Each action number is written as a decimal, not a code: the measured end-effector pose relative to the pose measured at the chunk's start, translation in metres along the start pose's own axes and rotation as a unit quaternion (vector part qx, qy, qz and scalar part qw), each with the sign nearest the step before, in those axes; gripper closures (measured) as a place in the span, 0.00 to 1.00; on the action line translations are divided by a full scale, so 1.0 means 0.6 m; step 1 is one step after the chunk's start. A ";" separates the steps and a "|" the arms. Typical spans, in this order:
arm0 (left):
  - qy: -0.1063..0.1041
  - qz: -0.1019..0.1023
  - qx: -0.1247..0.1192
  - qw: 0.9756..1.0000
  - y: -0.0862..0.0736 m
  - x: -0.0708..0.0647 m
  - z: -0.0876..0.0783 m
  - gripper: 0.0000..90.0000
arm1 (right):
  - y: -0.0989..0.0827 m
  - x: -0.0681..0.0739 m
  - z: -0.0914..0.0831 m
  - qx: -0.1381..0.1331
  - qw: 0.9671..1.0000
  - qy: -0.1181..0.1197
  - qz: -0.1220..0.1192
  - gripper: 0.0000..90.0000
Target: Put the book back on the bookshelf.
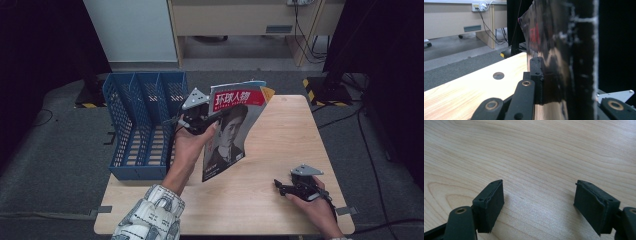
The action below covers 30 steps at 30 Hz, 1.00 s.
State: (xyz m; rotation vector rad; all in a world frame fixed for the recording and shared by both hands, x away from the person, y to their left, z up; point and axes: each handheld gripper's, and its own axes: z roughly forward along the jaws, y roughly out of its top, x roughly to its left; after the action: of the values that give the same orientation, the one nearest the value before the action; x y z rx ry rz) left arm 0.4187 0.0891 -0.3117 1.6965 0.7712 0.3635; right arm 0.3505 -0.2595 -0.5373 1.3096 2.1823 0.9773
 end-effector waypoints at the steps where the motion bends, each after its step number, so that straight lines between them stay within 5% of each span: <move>1: 0.000 -0.001 -0.001 1.000 0.001 0.001 -0.002 0.96 | 0.000 0.000 0.000 0.000 1.000 0.000 0.000 0.27; 30: 0.017 -0.006 -0.025 1.000 0.017 0.026 -0.065 0.96 | 0.000 0.001 0.000 -0.001 1.000 0.000 -0.001 0.27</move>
State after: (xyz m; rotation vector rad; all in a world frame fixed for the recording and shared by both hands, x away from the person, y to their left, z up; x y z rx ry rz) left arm 0.4092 0.1271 -0.2935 1.6428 0.7900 0.4005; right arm 0.3501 -0.2591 -0.5374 1.3059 2.1816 0.9789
